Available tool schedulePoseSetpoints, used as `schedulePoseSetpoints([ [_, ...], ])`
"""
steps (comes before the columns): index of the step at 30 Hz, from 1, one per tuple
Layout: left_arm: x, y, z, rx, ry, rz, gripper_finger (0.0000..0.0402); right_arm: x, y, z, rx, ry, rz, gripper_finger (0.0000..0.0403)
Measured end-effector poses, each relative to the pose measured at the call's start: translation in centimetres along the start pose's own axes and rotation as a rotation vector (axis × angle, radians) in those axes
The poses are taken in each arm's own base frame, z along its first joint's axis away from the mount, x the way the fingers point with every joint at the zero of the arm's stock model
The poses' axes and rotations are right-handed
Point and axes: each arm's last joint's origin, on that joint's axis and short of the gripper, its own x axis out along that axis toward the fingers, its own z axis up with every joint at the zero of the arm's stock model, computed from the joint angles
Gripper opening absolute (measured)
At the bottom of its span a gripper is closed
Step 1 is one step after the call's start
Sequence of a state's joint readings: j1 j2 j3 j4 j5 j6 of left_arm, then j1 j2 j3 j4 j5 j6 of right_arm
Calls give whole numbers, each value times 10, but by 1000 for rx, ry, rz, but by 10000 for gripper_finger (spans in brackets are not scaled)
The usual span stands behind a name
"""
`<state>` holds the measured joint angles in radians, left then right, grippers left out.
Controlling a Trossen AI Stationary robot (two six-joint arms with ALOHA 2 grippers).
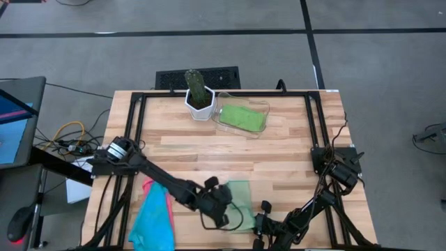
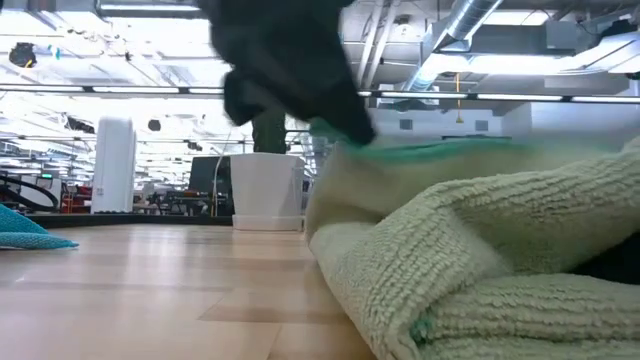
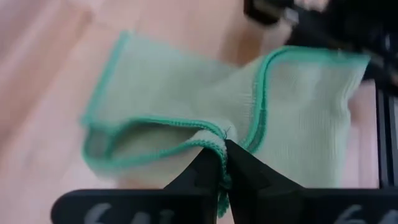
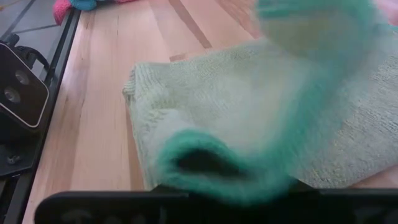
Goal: Fold microfiber towels
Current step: Fold the light green towel
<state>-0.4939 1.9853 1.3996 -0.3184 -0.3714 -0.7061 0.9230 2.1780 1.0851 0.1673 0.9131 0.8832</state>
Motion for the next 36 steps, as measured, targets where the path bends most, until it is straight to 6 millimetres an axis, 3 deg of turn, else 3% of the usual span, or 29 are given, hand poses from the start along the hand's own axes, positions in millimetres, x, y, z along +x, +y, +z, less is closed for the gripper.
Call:
schedulePoseSetpoints([
  [10, 8, 19, 27, -2, -52, -7, 13, 0, 0, 0, 1, 0, 1, 75],
  [15, 9, 17, 31, 7, -65, -50, 13, 0, 0, 0, 1, 0, 1, 75],
  [20, 23, 14, 26, 11, -79, -67, 24, 0, 0, 0, 0, 3, 2, 75],
  [26, 33, 13, 22, 22, -60, -105, 94, 1, 0, 0, 5, 10, 9, 75],
  [36, 21, 3, 50, 96, -133, -132, 226, 2, 0, 1, 7, 13, 11, 75],
])
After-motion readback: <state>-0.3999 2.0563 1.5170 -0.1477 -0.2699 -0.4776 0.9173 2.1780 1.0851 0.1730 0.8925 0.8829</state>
